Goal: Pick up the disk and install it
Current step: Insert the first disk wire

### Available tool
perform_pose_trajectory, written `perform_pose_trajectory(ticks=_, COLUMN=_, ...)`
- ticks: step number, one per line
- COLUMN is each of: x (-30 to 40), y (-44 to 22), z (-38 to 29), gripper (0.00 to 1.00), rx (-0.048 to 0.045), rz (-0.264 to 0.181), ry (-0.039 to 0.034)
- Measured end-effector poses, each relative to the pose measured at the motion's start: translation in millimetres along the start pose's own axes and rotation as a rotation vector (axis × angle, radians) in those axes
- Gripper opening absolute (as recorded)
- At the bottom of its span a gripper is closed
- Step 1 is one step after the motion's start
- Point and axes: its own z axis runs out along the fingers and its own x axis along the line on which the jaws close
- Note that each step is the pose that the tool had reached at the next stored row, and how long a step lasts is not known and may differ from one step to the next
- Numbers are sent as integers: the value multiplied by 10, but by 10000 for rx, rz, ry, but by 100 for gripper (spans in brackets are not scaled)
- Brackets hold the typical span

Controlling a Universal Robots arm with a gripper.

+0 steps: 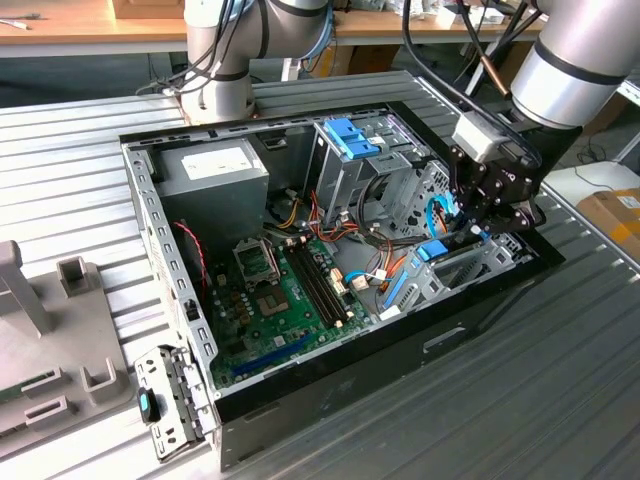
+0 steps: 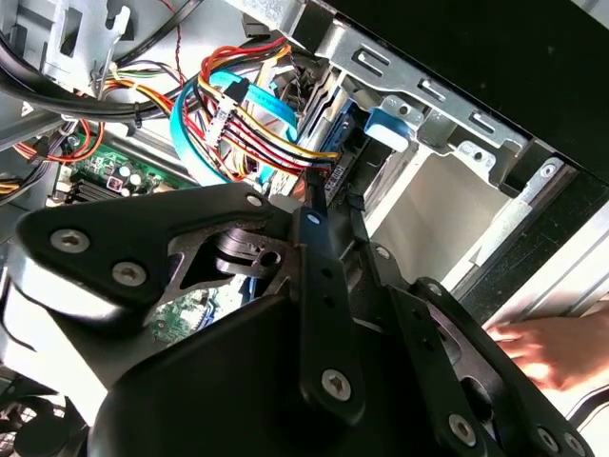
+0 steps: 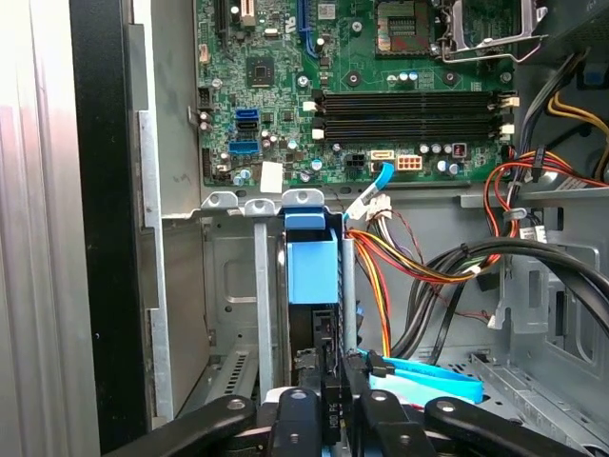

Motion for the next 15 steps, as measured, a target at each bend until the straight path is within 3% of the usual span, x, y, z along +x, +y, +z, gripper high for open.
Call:
perform_pose_trajectory(ticks=2, x=0, y=-1, z=-22, gripper=24, rx=0, rz=0, ry=-3)
perform_pose_trajectory(ticks=10, x=1, y=-15, z=-366, gripper=24, rx=0, rz=0, ry=1)
perform_pose_trajectory(ticks=15, x=2, y=0, z=-386, gripper=24, rx=-2, rz=2, ry=-55)
